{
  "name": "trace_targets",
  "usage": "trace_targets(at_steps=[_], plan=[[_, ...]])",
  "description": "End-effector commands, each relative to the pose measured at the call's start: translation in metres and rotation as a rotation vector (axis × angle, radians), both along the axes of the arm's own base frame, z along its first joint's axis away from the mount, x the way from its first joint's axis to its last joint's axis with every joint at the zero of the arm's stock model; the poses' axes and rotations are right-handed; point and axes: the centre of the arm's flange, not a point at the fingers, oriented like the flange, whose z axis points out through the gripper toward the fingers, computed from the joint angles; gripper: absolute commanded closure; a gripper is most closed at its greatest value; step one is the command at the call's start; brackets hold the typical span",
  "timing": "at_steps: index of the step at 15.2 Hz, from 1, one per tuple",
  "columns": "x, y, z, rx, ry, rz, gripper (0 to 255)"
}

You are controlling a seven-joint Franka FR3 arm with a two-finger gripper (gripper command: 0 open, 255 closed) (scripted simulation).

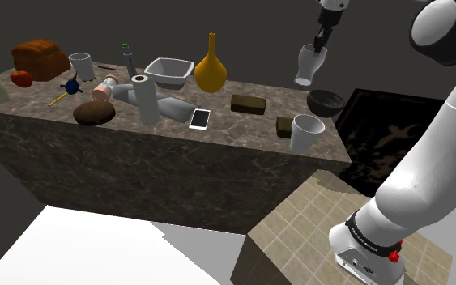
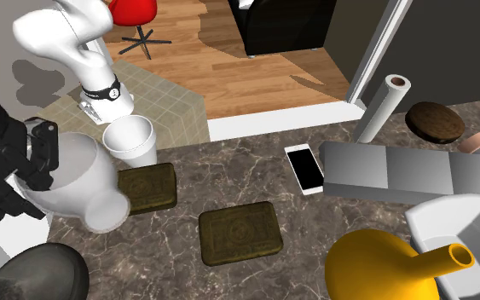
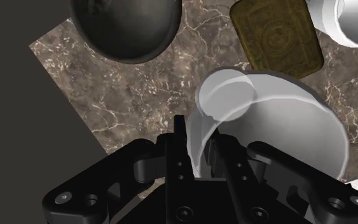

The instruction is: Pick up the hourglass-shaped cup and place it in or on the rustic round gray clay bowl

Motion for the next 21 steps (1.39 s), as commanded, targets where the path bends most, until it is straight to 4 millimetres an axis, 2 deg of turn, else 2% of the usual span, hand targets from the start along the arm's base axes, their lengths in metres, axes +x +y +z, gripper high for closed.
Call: trace_targets(at_steps=[1, 14, 21], plan=[[-0.01, -0.023, 0.002, 0.0, -0.001, 0.002, 255], [-0.068, -0.187, 0.021, 0.0, -0.001, 0.002, 255], [-0.068, -0.187, -0.016, 0.0, -0.001, 0.002, 255]])
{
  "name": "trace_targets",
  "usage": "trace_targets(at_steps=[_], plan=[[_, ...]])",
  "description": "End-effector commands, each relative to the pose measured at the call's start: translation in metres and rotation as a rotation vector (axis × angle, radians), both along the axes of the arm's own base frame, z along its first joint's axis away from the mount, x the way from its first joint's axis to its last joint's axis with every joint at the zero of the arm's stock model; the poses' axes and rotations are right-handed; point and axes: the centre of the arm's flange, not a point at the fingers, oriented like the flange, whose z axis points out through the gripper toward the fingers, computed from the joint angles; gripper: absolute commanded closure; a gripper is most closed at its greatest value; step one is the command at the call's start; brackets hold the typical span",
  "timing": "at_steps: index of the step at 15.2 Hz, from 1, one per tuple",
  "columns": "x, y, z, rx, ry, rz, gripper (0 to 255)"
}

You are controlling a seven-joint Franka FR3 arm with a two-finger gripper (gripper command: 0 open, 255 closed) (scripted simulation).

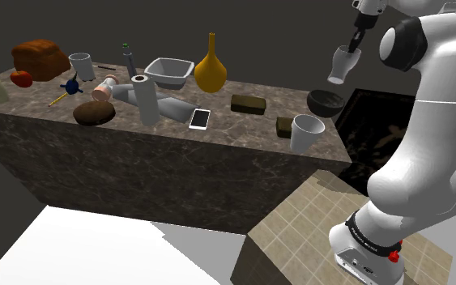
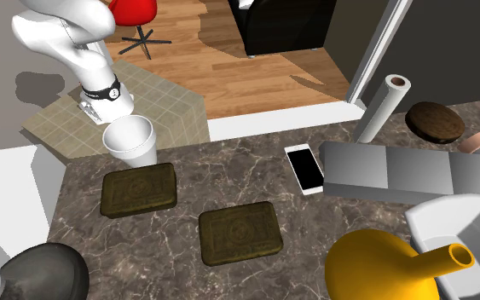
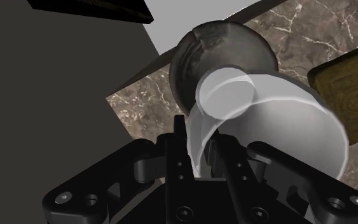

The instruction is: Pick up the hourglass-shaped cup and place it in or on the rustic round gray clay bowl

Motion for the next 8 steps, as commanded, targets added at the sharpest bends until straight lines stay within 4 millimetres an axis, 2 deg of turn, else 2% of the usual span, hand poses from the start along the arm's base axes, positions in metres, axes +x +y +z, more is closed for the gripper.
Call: trace_targets(at_steps=[1, 8], plan=[[0.0, 0.001, -0.011, -0.001, -0.001, 0.0, 255], [0.0, 0.001, -0.047, -0.001, -0.001, 0.0, 255]])
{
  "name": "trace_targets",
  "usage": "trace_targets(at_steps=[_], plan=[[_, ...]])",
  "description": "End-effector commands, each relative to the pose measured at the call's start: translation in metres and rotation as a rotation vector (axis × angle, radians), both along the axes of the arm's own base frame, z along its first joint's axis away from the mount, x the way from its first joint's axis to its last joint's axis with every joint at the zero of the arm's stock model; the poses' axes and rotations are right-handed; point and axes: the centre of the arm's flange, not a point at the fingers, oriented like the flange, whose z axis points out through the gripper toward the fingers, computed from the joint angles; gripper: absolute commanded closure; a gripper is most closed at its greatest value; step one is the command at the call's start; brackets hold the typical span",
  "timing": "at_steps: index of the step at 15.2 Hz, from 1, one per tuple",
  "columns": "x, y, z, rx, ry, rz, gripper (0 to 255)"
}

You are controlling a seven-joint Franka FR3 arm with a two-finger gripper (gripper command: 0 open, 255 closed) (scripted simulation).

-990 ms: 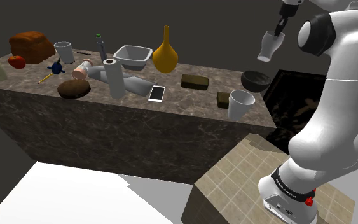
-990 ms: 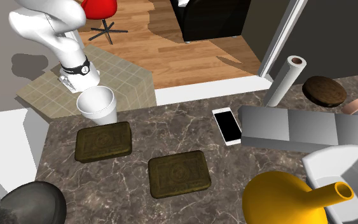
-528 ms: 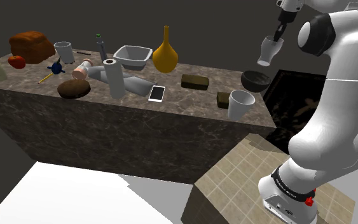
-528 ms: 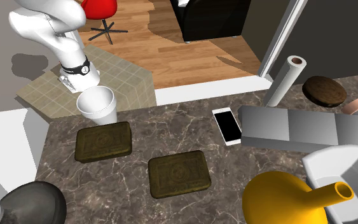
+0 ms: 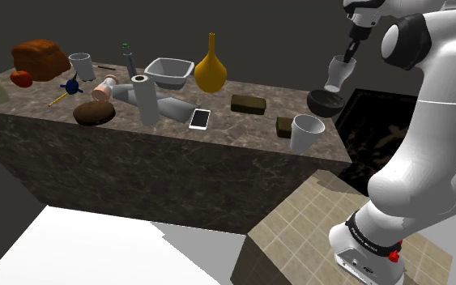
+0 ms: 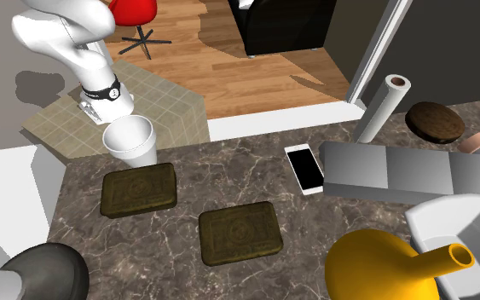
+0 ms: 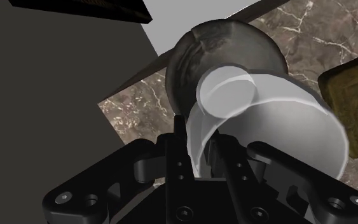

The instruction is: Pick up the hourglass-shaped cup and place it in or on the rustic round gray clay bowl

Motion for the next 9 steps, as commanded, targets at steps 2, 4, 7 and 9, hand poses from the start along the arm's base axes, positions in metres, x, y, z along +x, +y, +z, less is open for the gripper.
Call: trace_targets(at_steps=[2, 4, 7, 9], plan=[[0.0, -0.001, -0.016, -0.001, -0.001, 0.0, 255], [0.0, -0.001, -0.027, -0.001, -0.001, 0.0, 255], [0.0, -0.001, -0.042, -0.001, -0.001, 0.0, 255], [0.0, -0.001, -0.045, -0.001, -0.001, 0.0, 255]])
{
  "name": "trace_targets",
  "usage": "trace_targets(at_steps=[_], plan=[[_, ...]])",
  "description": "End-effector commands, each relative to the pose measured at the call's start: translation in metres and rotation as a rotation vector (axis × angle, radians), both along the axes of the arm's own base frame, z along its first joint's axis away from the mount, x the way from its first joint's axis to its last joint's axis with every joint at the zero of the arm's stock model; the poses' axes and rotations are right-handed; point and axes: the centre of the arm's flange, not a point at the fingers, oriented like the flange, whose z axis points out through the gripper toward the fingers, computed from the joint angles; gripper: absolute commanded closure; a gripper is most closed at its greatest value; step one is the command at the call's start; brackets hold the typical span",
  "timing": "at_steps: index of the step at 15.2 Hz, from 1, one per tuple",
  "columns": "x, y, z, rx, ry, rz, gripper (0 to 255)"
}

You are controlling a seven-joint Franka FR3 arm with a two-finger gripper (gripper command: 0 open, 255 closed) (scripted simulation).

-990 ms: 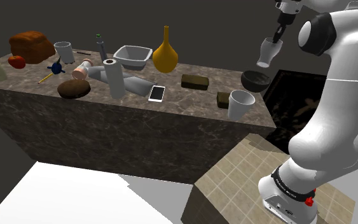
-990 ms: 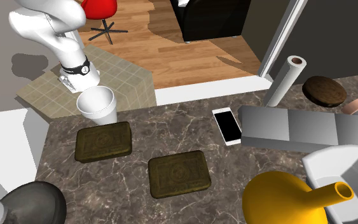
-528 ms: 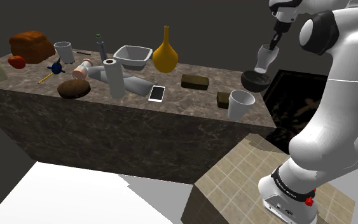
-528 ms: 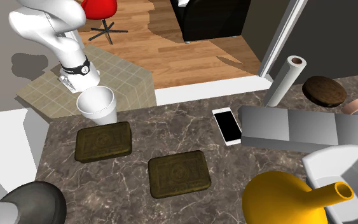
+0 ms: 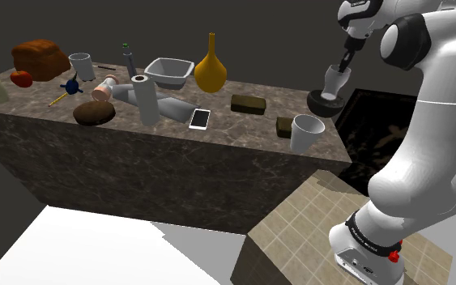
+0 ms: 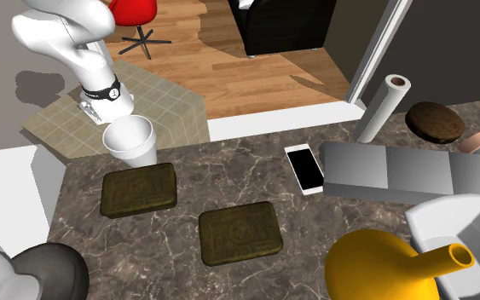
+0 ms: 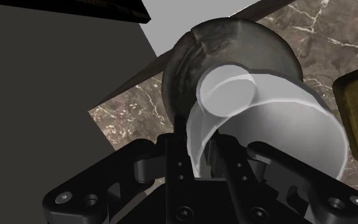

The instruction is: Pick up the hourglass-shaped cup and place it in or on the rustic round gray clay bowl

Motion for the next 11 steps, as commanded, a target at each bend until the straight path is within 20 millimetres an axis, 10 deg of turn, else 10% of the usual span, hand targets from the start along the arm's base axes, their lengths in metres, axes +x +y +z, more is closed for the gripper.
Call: trace_targets(at_steps=[1, 6, 7, 11], plan=[[-0.0002, -0.0003, -0.0013, -0.001, -0.001, 0.0, 255], [-0.0002, -0.0003, -0.0013, -0.001, -0.001, 0.0, 255], [-0.0003, -0.0002, -0.0012, -0.001, -0.001, 0.0, 0], [-0.0002, -0.0002, -0.0012, -0.001, -0.001, 0.0, 0]])
